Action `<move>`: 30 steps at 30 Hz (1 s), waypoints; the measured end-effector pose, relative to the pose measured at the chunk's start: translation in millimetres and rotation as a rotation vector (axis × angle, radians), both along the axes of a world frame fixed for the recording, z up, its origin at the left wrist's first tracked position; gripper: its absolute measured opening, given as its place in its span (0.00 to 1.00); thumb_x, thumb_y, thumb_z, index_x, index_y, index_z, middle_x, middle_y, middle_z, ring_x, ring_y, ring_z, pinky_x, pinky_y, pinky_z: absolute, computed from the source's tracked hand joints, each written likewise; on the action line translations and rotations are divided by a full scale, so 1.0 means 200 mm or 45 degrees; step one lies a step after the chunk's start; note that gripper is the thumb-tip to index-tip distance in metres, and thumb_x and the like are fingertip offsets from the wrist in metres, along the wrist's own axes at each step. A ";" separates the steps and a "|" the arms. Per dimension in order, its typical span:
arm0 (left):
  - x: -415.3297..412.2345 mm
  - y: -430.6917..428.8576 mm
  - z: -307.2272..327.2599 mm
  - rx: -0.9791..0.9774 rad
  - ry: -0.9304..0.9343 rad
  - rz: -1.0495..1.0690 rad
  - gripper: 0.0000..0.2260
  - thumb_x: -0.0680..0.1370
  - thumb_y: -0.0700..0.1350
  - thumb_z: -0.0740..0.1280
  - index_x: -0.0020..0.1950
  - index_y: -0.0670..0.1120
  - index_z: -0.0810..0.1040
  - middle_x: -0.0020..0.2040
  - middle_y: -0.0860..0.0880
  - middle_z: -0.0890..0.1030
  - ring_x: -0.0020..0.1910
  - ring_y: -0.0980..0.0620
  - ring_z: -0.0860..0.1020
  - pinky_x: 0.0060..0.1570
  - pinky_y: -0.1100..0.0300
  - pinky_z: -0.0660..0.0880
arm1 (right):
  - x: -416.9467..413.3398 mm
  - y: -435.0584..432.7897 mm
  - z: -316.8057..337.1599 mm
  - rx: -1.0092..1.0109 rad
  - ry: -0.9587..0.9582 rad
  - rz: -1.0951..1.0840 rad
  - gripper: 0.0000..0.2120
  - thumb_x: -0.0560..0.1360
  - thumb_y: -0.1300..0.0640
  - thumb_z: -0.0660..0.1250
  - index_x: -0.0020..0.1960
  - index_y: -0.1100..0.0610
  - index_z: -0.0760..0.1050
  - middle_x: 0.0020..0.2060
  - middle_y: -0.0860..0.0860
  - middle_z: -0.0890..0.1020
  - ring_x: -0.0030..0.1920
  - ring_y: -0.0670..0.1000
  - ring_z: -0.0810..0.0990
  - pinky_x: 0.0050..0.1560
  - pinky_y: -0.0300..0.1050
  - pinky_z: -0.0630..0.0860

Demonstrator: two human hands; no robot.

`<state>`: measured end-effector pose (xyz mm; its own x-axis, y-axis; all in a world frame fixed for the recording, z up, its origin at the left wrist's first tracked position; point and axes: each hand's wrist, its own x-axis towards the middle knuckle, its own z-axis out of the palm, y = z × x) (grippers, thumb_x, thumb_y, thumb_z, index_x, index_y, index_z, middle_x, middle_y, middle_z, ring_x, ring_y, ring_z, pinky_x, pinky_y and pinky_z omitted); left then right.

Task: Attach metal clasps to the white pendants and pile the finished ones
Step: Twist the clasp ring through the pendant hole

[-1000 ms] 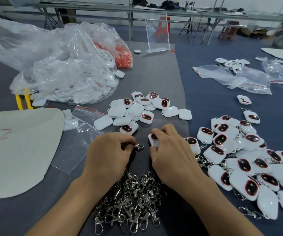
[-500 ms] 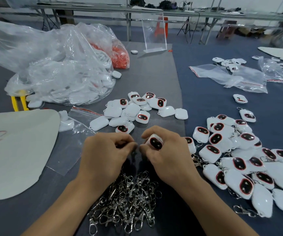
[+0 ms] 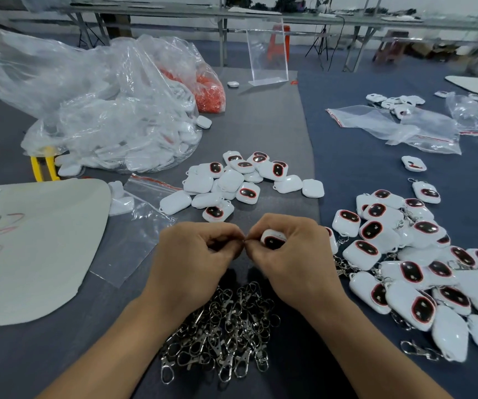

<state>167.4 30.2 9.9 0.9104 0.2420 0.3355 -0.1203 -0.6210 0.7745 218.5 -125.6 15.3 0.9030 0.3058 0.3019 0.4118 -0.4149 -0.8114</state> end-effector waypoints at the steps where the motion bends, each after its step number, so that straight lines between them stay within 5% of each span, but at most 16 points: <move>1: 0.00 0.00 0.00 0.032 0.008 0.002 0.06 0.71 0.47 0.75 0.43 0.58 0.84 0.33 0.60 0.82 0.31 0.60 0.79 0.34 0.61 0.76 | 0.00 0.00 0.00 -0.014 -0.020 -0.002 0.07 0.69 0.59 0.76 0.39 0.47 0.81 0.29 0.45 0.81 0.31 0.46 0.80 0.34 0.42 0.76; 9: 0.00 0.01 0.02 0.061 -0.022 0.201 0.08 0.71 0.45 0.77 0.42 0.59 0.84 0.33 0.65 0.82 0.33 0.65 0.80 0.38 0.64 0.77 | 0.03 -0.01 -0.01 -0.065 -0.039 -0.146 0.07 0.71 0.57 0.78 0.42 0.45 0.84 0.36 0.35 0.83 0.38 0.38 0.82 0.41 0.32 0.77; 16: -0.02 -0.01 0.04 0.096 -0.044 0.111 0.14 0.72 0.43 0.76 0.50 0.63 0.82 0.38 0.69 0.82 0.38 0.67 0.82 0.41 0.62 0.79 | 0.01 0.01 0.01 -0.072 0.077 -0.013 0.07 0.70 0.56 0.80 0.39 0.45 0.85 0.30 0.38 0.83 0.34 0.40 0.81 0.34 0.32 0.75; 21: -0.02 -0.02 0.02 0.031 -0.071 0.107 0.14 0.71 0.41 0.78 0.47 0.61 0.86 0.42 0.72 0.82 0.41 0.69 0.82 0.43 0.73 0.76 | 0.01 -0.01 0.01 -0.053 0.114 -0.031 0.06 0.70 0.57 0.78 0.38 0.47 0.85 0.29 0.40 0.82 0.30 0.42 0.80 0.30 0.32 0.73; 30: 0.06 0.02 -0.02 -0.394 -0.019 -0.013 0.10 0.70 0.40 0.79 0.42 0.57 0.87 0.38 0.56 0.86 0.38 0.58 0.84 0.40 0.68 0.77 | 0.05 -0.02 0.01 0.135 0.154 -0.028 0.08 0.72 0.62 0.78 0.38 0.50 0.85 0.33 0.43 0.84 0.36 0.44 0.82 0.38 0.36 0.77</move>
<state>178.4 34.3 5.5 0.9087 0.3259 0.2607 -0.1382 -0.3544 0.9248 228.8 -129.4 17.8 0.9409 0.2576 0.2196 0.2998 -0.3324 -0.8942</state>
